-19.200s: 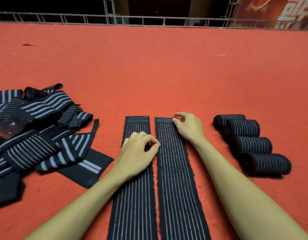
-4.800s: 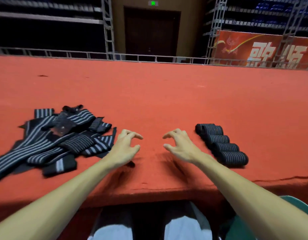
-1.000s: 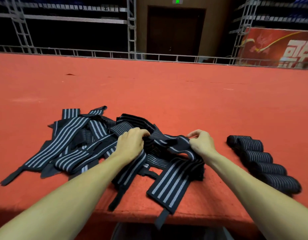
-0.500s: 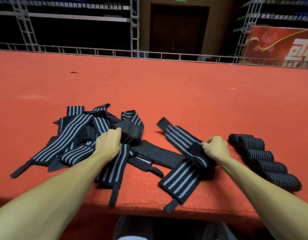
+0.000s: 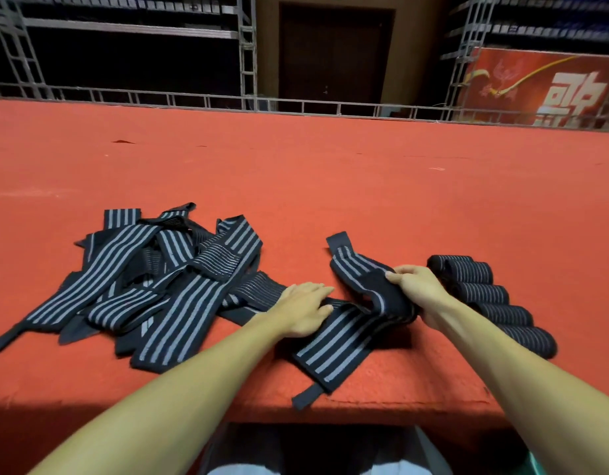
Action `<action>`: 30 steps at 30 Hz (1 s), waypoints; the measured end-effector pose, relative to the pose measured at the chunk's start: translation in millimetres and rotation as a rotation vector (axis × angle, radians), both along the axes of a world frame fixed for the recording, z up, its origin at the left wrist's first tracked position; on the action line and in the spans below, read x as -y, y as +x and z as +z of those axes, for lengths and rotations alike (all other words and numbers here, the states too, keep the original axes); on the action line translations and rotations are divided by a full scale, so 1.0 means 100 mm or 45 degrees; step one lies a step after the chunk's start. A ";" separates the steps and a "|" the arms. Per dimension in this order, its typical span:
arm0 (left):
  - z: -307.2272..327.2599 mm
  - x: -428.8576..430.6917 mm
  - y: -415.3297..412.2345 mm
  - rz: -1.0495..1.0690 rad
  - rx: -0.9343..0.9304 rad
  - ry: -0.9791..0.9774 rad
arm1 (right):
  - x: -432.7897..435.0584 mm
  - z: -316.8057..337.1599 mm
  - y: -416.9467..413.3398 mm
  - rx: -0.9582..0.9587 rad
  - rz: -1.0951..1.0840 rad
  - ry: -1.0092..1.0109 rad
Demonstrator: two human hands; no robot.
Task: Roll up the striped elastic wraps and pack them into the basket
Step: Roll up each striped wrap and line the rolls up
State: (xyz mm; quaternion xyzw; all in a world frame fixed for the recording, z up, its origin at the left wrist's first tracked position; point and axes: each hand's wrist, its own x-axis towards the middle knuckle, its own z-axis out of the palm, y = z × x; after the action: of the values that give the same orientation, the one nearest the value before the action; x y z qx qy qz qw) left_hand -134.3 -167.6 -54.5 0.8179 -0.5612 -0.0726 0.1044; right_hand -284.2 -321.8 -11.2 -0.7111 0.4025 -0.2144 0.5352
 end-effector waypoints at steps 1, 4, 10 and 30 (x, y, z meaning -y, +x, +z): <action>-0.03 0.06 0.01 0.024 -0.006 0.005 | 0.04 0.01 -0.04 0.030 -0.001 0.023; -0.06 0.16 0.06 0.069 0.031 -0.035 | 0.14 0.05 -0.16 0.071 0.036 0.138; 0.12 0.00 0.19 -0.064 -0.046 -0.072 | 0.20 -0.04 -0.24 0.104 0.048 0.196; 0.48 0.02 -0.66 0.021 -1.038 -0.389 | 0.07 0.19 -0.35 0.359 0.121 0.737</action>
State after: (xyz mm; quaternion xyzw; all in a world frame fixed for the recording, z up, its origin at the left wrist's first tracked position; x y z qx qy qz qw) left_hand -199.9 -169.8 -6.4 0.7019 -0.4717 -0.3049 0.4380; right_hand -319.6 -328.4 8.3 -0.5107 0.3350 -0.1621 0.7750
